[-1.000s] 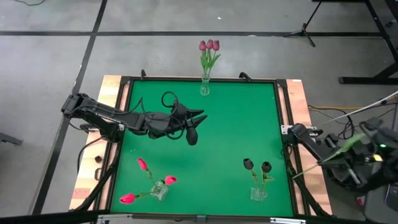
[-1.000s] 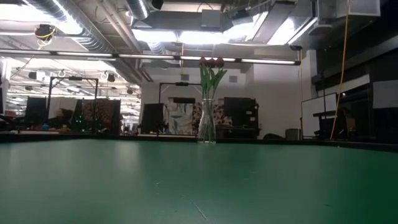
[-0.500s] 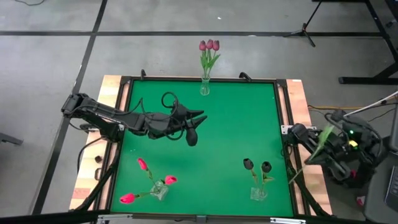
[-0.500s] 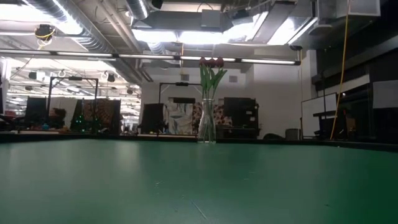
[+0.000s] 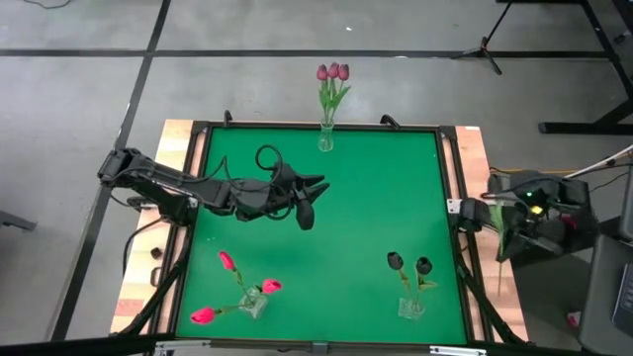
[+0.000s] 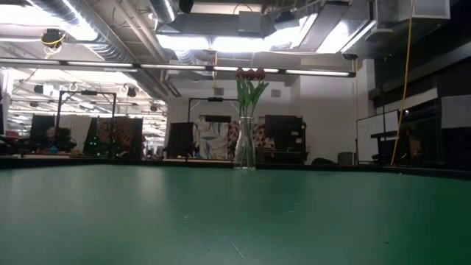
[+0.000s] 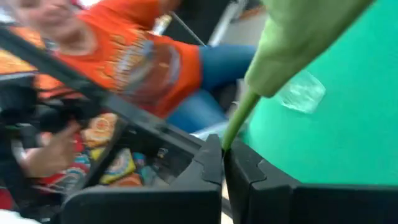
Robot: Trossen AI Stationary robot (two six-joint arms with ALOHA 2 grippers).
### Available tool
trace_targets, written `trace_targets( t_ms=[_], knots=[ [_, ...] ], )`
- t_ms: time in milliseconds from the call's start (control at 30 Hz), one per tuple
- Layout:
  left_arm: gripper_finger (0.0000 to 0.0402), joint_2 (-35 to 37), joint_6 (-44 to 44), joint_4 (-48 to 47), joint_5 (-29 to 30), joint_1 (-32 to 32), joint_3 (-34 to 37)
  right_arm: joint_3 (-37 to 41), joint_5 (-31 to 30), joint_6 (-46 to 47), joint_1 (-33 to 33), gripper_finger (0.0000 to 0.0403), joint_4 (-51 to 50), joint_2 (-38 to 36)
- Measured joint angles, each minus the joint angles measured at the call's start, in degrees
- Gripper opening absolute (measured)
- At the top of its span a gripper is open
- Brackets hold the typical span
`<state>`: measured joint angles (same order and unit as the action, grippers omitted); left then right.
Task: Sort flowers into vase by color
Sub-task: Put the black tulip into the bottom right transparent vase
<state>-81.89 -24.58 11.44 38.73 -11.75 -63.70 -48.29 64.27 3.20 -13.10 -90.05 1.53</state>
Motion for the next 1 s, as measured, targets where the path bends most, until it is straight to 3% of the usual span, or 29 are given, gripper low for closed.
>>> trace_targets(
  t_ms=[167, 233, 333, 433, 567, 633, 700, 800, 900, 1000],
  knots=[
    [0.0116, -0.02, -2.57, 0.39, 3.22, -0.01, 0.00, 0.57, -16.06, 2.78, 3.17, 0.0000, 10.02, -0.07],
    [0.0116, -0.02, -3.69, 0.37, 3.92, -0.04, 0.00, 0.57, -17.08, 3.90, 0.72, 0.0000, 16.21, -0.74],
    [0.0116, -0.02, -4.48, 0.36, 4.03, -0.16, 0.00, 0.40, -13.13, 1.44, -5.45, 0.0000, 19.19, -1.21],
    [0.0116, -0.02, -4.58, 0.31, 4.08, -0.83, 0.00, 0.72, -10.07, -3.18, -13.91, 0.0000, 11.77, -1.21],
    [0.0116, -0.02, -3.51, 0.29, 4.04, -1.88, 0.00, 1.15, 8.83, -24.17, -28.62, 0.0000, -0.35, -1.21],
    [0.0116, -0.02, -3.53, 0.31, 4.24, -2.26, 0.00, 0.74, 16.75, -27.55, -27.09, 0.0000, -0.02, -1.19],
    [0.0116, -0.02, -3.53, 0.33, 4.61, -2.47, -0.04, -1.96, 16.84, -25.43, -23.38, 0.0000, 0.28, -1.19],
    [0.0116, -0.02, -3.53, 1.26, 5.51, -2.69, -0.05, -5.31, 7.15, -16.58, -15.61, 0.0000, 0.12, -1.01],
    [0.0116, 0.00, -3.89, 1.49, 6.44, -2.73, -0.07, -8.56, 5.86, -10.74, -8.93, 0.0000, 0.04, -1.13],
    [0.0116, -0.02, -6.16, 1.63, 8.84, -2.62, -0.07, -12.11, -6.56, -5.26, 0.39, 0.0000, -0.02, -1.14]
  ],
)
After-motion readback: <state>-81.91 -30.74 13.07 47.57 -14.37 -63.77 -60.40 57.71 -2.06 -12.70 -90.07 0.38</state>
